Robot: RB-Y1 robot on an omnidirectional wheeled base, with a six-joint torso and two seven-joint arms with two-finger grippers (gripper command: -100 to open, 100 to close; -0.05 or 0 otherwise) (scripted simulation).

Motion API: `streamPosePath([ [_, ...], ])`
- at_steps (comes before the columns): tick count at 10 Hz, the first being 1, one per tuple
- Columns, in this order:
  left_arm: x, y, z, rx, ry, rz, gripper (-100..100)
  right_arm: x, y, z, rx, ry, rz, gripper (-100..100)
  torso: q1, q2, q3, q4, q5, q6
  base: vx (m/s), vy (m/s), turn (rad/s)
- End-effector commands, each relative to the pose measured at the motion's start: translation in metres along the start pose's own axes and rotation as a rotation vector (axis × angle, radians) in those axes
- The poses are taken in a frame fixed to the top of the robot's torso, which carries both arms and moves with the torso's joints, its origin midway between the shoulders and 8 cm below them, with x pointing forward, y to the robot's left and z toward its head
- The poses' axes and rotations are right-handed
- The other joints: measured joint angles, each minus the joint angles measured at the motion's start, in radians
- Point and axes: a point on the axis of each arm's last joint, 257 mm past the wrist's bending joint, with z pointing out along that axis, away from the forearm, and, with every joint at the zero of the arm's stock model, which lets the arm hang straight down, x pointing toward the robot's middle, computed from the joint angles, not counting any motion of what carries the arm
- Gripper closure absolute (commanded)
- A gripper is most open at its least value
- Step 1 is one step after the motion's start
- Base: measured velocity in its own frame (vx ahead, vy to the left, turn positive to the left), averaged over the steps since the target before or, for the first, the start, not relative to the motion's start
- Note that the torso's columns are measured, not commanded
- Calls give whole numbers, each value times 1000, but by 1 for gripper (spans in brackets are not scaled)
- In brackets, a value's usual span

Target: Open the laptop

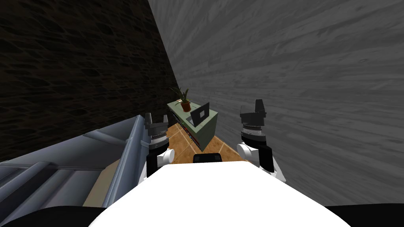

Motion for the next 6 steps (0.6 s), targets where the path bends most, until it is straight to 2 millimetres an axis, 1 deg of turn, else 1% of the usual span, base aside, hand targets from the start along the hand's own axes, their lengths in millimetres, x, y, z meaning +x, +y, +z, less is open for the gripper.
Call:
streamPosePath([
  [1,0,0,0,0,0,0,0,0,0,0,0,0,0,0,0,40,-82,41,0,0,0,0,0],
  [3,0,0,0,0,0,0,0,0,0,0,0,0,0,0,0,175,-351,176,0,0,0,0,0],
  [6,0,0,0,0,0,0,0,0,0,0,0,0,0,0,0,396,-792,396,0,0,0,0,0],
])
